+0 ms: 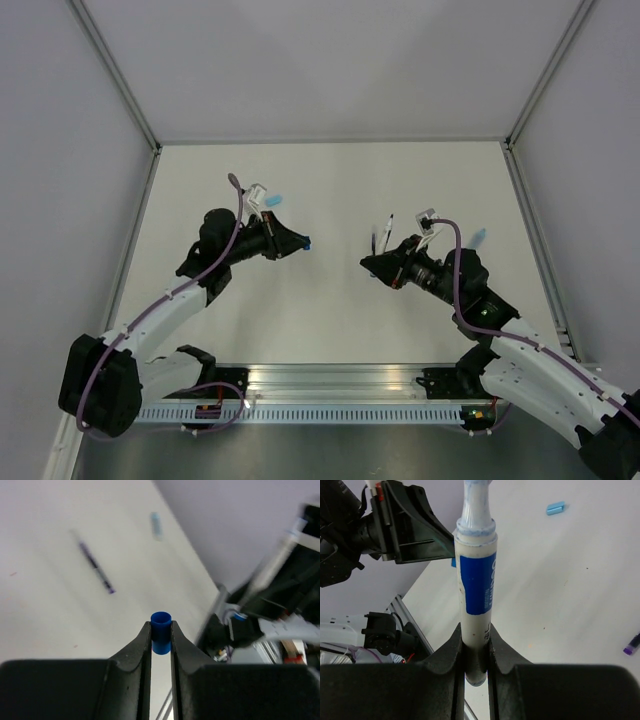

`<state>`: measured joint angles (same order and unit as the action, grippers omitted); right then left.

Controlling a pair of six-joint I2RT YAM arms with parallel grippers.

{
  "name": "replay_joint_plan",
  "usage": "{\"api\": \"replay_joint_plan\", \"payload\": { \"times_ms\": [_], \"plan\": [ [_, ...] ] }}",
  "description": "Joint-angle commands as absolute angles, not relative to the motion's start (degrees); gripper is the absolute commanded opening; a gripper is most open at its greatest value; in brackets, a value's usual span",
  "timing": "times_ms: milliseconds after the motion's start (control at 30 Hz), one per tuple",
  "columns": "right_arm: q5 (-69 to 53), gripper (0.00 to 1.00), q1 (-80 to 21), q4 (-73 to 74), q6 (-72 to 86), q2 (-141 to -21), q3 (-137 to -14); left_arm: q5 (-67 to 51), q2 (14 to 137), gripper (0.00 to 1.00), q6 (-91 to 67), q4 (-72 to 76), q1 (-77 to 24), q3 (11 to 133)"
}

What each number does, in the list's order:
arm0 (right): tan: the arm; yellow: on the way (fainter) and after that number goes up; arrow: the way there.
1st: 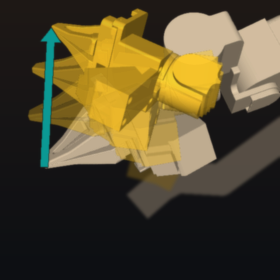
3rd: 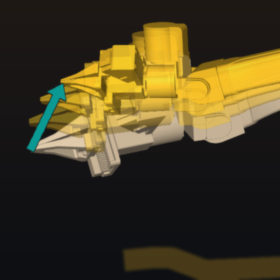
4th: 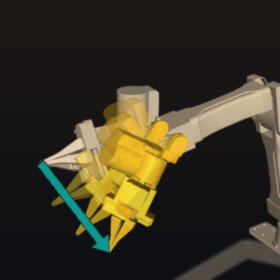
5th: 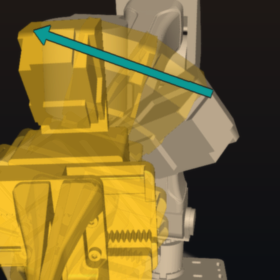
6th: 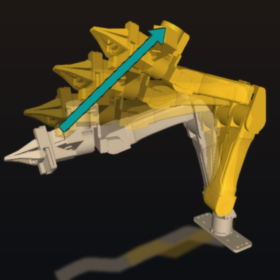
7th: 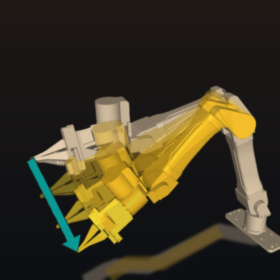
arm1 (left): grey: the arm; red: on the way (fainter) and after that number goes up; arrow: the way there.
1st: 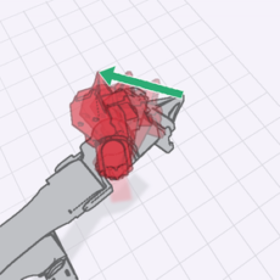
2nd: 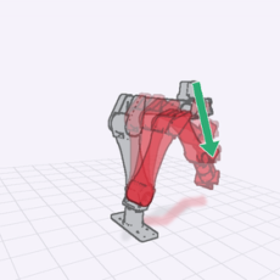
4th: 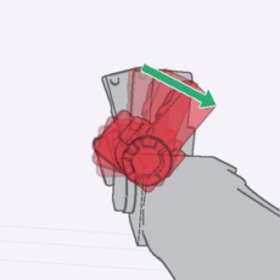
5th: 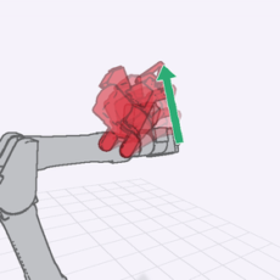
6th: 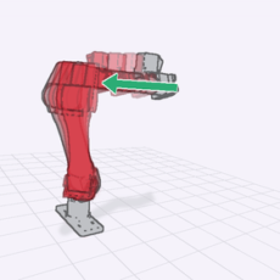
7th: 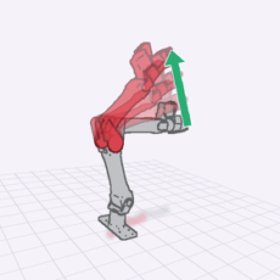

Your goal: Insert the pens into the pen caps

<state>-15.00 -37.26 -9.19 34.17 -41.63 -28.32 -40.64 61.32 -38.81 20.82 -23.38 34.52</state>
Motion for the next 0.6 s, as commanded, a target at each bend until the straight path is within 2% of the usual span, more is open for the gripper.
{"api": "replay_joint_plan", "payload": {
  "times_ms": [0,167,567],
  "plan": [
    [-11.2,0.00,-37.4,-7.9,33.4,-41.9,-30.1,-15.3,64.9,0.02,-36.5,-4.6,-23.3,37.8],
    [-8.2,0.00,-37.4,-5.8,33.2,-41.7,-30.5,3.6,69.9,0.02,-35.2,-16.4,-23.2,42.4],
    [-3.3,0.00,-37.4,-1.1,32.3,-40.3,-32.2,3.7,80.1,0.02,-52.3,-20.7,-23.2,43.9]
  ]
}}
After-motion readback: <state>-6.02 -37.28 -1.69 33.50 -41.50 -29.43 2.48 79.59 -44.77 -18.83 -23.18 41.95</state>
